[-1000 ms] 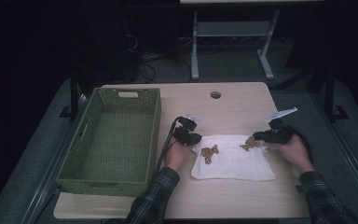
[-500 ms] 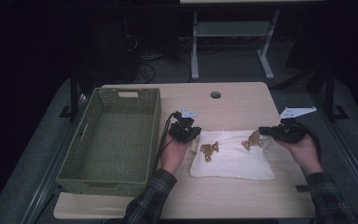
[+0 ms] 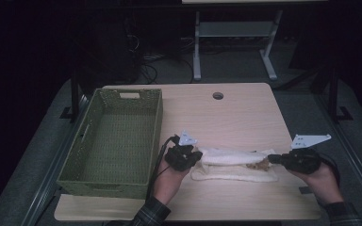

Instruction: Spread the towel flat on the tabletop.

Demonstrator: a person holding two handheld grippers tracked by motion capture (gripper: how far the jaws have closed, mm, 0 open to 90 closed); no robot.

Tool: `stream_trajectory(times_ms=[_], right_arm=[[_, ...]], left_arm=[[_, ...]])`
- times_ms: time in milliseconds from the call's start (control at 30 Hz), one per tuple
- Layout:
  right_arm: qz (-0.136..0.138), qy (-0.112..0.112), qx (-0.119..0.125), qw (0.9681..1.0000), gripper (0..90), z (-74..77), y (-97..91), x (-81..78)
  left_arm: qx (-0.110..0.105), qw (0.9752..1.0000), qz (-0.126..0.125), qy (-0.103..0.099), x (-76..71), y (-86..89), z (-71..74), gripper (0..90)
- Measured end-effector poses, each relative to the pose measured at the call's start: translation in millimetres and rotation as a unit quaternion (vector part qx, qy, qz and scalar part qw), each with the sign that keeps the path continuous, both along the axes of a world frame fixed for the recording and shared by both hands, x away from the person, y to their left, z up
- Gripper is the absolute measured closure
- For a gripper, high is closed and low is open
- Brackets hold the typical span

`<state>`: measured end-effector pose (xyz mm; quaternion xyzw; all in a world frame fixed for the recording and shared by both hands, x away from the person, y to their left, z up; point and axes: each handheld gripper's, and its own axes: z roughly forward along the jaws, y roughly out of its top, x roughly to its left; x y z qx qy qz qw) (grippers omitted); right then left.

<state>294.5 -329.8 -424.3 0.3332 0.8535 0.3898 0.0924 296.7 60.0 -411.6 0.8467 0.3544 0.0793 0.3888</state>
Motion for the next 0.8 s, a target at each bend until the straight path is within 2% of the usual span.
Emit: stream_trajectory(times_ms=[100, 133, 200, 300, 433, 500, 567, 633, 700, 800], right_arm=[[0.005, 0.03, -0.004, 0.9995, 88.4, -13.4, -0.5, -7.9], [0.008, 0.04, -0.011, 0.9991, 87.9, -17.7, 0.3, -9.5], [0.014, 0.042, -0.018, 0.9989, 84.1, -21.8, 0.6, -11.9], [0.004, 0.024, 0.002, 0.9997, 79.6, -11.2, -3.5, -9.2], [-0.025, -0.008, 0.019, 0.9995, 76.6, 3.4, -10.0, 9.1], [-0.035, -0.01, 0.017, 0.9992, 75.2, 3.5, -11.0, 22.6], [-0.043, -0.005, 0.008, 0.999, 73.6, -1.6, -9.8, 35.9], [-0.047, 0.011, -0.001, 0.9988, 71.1, -10.1, -8.4, 48.5], [-0.051, 0.029, -0.009, 0.9982, 69.1, -19.5, -6.4, 58.1], [-0.046, 0.051, -0.019, 0.9975, 68.8, -30.7, -3.6, 65.2]], left_arm=[[0.018, 0.9993, -0.013, 0.032, -6.9, 0.0, -15.3, 88.5], [0.024, 0.999, -0.015, 0.036, -8.1, -0.3, -19.0, 88.0], [0.027, 0.999, -0.012, 0.034, -7.7, -1.3, -20.3, 79.5], [0.019, 0.9997, -0.005, 0.013, -3.4, -4.3, -9.5, 74.1], [0.018, 0.9997, 0.0, -0.014, 13.8, -12.1, 3.9, 70.0], [0.02, 0.9996, 0.004, -0.02, 26.6, -17.3, 5.7, 68.4], [0.024, 0.9995, 0.008, -0.02, 40.4, -22.0, 3.6, 65.4], [0.04, 0.9989, 0.015, -0.019, 53.6, -24.5, -2.1, 61.8], [0.046, 0.9988, 0.018, -0.004, 63.9, -24.6, -10.7, 59.2], [0.049, 0.9984, 0.023, 0.014, 70.0, -22.4, -23.1, 55.4]])
